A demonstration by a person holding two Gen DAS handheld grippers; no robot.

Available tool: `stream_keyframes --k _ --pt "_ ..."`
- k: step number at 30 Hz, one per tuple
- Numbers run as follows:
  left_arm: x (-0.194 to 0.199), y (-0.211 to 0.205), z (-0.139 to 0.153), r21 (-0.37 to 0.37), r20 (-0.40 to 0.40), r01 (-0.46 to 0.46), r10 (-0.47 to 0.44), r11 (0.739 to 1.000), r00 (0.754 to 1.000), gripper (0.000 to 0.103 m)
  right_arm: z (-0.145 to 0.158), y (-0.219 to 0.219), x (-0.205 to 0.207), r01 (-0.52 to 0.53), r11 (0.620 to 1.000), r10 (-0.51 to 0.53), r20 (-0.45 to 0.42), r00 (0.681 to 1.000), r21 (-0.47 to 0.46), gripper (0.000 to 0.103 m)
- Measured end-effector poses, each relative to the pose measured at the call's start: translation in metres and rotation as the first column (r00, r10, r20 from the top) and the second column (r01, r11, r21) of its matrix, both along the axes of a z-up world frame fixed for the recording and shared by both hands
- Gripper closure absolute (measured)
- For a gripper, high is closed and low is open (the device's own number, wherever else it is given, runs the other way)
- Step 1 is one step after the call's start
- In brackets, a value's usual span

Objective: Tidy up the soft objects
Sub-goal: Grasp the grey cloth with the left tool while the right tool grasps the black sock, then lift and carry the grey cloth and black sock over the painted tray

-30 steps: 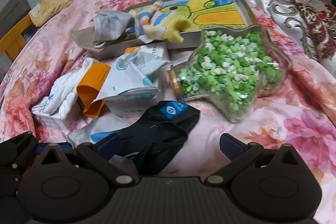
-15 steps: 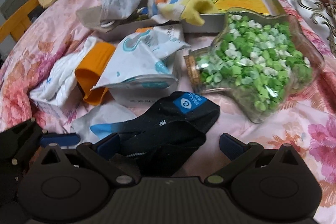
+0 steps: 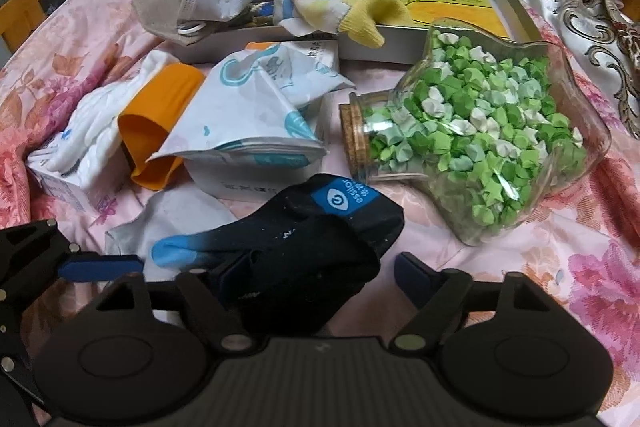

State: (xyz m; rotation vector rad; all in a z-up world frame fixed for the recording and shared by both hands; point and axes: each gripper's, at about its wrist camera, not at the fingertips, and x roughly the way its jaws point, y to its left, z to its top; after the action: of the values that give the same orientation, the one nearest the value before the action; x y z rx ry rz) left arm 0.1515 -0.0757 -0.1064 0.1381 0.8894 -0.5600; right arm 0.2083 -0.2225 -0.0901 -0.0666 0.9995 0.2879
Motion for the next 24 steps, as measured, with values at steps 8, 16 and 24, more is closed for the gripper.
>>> stream_keyframes --k 8,16,24 --pt "0.001 0.001 0.002 -0.01 0.001 -0.004 0.004 1.0 1.0 0.052 0.006 0.001 -0.001 0.006 1.0 -0.006 0.006 1.0 -0.02 0.048" --pt "-0.005 -0.002 0.003 -0.037 0.006 0.048 -0.048 0.998 0.999 0.08 0.012 0.0 -0.004 0.016 1.0 -0.016 0.008 1.0 -0.003 0.068" --pt "-0.005 0.003 0.013 -0.039 0.079 0.0 0.003 0.999 0.997 0.096 0.02 -0.008 -0.006 0.038 0.999 -0.038 0.021 0.999 0.029 0.085"
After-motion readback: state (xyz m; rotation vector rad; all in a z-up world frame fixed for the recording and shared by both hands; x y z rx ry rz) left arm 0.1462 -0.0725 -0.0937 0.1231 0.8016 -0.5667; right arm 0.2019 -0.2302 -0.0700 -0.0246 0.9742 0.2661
